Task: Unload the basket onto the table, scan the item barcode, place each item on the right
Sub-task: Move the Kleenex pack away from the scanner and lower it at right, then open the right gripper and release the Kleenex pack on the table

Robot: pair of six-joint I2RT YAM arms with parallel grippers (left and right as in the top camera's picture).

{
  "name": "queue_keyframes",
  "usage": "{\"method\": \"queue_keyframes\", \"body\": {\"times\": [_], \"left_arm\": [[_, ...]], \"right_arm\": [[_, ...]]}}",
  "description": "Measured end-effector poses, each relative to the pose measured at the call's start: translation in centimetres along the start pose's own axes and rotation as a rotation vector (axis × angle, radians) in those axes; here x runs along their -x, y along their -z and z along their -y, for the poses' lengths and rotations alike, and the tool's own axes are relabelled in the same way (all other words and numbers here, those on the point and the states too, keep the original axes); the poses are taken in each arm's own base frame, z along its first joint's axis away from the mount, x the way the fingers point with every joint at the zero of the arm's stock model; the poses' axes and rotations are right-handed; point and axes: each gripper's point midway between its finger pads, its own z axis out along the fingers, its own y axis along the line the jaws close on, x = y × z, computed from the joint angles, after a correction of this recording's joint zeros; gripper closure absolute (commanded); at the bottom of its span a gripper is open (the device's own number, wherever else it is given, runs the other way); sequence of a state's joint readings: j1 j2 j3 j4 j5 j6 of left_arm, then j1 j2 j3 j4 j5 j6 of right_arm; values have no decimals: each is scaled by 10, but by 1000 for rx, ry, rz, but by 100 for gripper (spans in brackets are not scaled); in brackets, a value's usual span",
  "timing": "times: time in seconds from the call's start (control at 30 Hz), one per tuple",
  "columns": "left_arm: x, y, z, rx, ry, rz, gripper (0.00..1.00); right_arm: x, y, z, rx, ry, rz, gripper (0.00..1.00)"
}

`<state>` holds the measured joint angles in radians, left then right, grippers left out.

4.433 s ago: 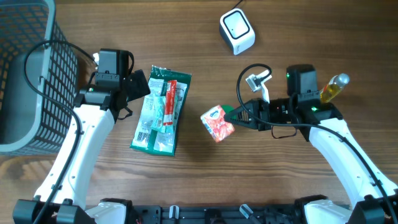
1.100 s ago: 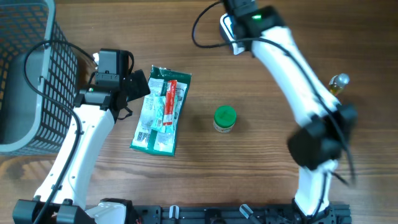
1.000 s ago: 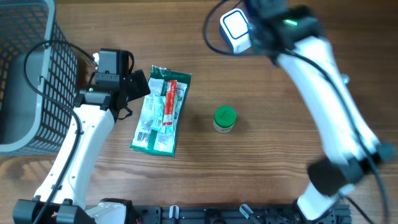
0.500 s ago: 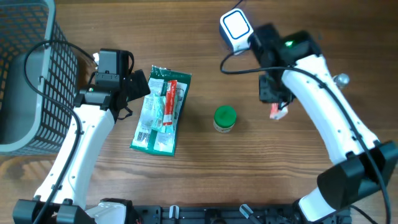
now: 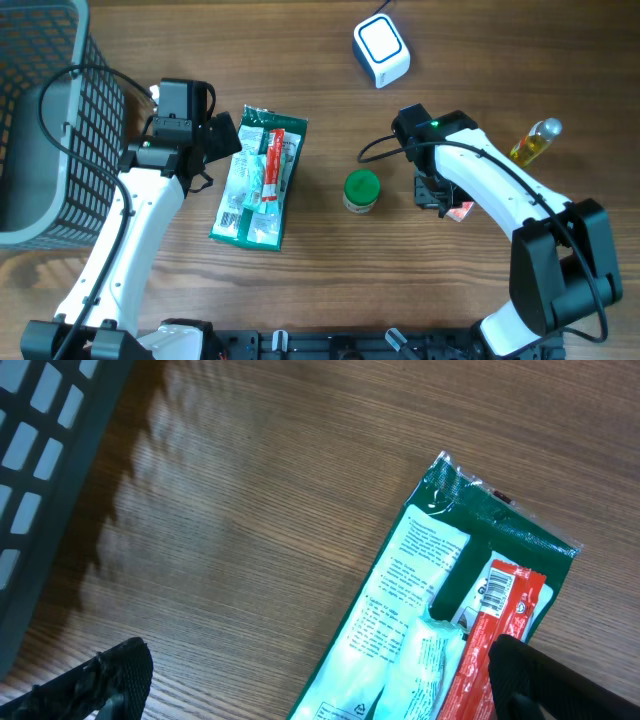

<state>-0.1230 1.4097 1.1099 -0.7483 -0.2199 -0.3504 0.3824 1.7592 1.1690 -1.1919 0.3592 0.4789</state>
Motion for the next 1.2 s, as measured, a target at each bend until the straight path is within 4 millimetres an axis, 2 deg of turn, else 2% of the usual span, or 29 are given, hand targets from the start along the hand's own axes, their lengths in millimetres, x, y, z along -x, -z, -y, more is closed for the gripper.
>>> {"method": "queue_keyframes", "body": {"times": [0.17, 0.23, 0.3, 0.5, 0.53, 0.63, 0.73, 0.83, 1.03, 1.2], "left_arm": [[0, 0, 0, 0, 0, 0, 0], [0, 0, 0, 0, 0, 0, 0], [0, 0, 0, 0, 0, 0, 0], [0, 0, 0, 0, 0, 0, 0], [0, 0, 0, 0, 0, 0, 0], [0, 0, 0, 0, 0, 0, 0], [0, 0, 0, 0, 0, 0, 0], [0, 0, 0, 0, 0, 0, 0], [0, 0, 0, 0, 0, 0, 0], [0, 0, 0, 0, 0, 0, 0]], "right_arm": [[3, 0, 6, -37, 5, 18, 95], [4, 0, 8, -46, 6, 22, 82], [7, 0, 6, -40, 1, 37, 78], [40, 2, -39, 189, -70, 143, 80], [41, 0, -42, 206, -81, 150, 83], [40, -13, -46, 241, -131, 141, 83], [37, -33, -39, 250, -187, 126, 85], [29, -53, -28, 241, -234, 90, 92], [25, -64, -5, 229, -304, 38, 91], [20, -65, 0, 224, -277, 17, 91]]}}
